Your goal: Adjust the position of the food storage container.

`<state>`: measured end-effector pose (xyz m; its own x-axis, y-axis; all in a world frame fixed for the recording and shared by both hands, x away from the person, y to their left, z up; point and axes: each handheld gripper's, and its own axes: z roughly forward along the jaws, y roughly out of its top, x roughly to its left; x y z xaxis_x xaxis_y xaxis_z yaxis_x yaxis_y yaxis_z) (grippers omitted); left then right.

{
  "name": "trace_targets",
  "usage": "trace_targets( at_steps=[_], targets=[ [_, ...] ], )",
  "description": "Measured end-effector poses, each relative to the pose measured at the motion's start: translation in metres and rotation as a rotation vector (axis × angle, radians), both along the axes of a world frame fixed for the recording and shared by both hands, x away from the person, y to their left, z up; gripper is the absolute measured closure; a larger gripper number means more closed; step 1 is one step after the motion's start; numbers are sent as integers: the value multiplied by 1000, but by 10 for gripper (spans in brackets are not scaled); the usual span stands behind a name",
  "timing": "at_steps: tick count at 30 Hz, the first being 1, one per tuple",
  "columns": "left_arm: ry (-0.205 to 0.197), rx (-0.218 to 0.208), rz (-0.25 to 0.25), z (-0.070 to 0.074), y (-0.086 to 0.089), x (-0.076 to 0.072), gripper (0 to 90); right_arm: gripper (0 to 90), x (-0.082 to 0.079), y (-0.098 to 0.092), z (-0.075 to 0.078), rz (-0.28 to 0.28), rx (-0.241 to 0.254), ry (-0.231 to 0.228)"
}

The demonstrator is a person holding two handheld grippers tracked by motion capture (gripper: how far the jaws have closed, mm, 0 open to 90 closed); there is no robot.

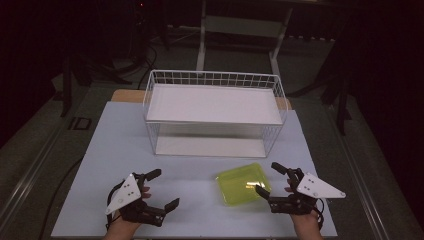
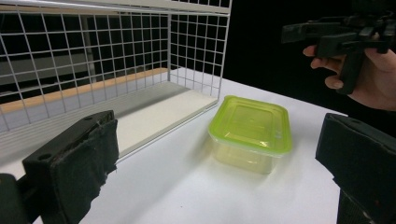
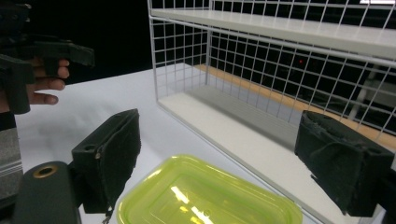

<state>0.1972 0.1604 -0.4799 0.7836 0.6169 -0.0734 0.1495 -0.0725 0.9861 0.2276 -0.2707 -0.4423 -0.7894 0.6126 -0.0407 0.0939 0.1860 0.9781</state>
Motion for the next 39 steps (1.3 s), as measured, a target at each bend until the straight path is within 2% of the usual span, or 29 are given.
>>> trace_targets(
  at_steps=[4, 9, 10, 13, 15, 16, 17, 20, 21, 22, 24, 26, 27, 28, 30, 34, 36, 39],
  targets=[
    [-14, -1, -5, 2, -1, -2, 0, 136, -2, 0, 4, 4, -4, -17],
    [-31, -4, -9, 4, -2, -4, 0, 126, -2, -3, 13, 22, 23, -8],
    [-31, -3, -10, 4, -2, -4, 0, 126, -1, -3, 14, 31, 30, 10],
    [-28, -10, -9, 4, -1, -3, 0, 122, 5, -3, 17, 18, 7, 59],
    [-30, -11, -3, 4, 0, -3, 0, 122, 9, -3, 18, -16, -8, 46],
    [-29, -14, -2, 4, 0, -3, 0, 138, 10, -3, 18, -3, -7, 40],
    [-30, -14, -1, 4, 0, -3, 0, 163, 12, -3, 19, -8, -23, 36],
    [-30, -12, 2, 4, 0, -3, 0, 266, 22, -2, 15, -26, -165, 43],
    [-31, -12, 1, 4, 0, -3, 0, 306, 26, -3, 12, -41, -196, 46],
    [-32, -11, 1, 4, 1, -3, 0, 351, 29, -5, 9, -51, -209, 62],
    [-32, -14, 0, 4, 1, -3, 0, 436, 36, -11, 4, -47, -201, 103],
    [-31, -15, 0, 4, 1, -2, 0, 482, 41, -15, -2, -58, -212, 107],
    [-30, -15, 0, 4, 1, -2, 0, 567, 44, -18, -5, -60, -224, 111],
    [-29, -15, -1, 4, 1, -2, 0, 598, 46, -20, -8, -56, -231, 119],
    [-27, -11, -4, 3, 0, -1, 0, 652, 50, -24, -15, -85, -248, 119],
    [-25, -11, -3, 3, 0, -1, 0, 807, 60, -32, -29, -113, -279, 158],
    [-22, -13, -3, 2, 0, -1, 0, 886, 63, -35, -37, -108, -279, 182],
    [-21, -12, -3, 2, 0, 0, 0, 899, 66, -36, -46, -89, -305, 214]
  ],
)
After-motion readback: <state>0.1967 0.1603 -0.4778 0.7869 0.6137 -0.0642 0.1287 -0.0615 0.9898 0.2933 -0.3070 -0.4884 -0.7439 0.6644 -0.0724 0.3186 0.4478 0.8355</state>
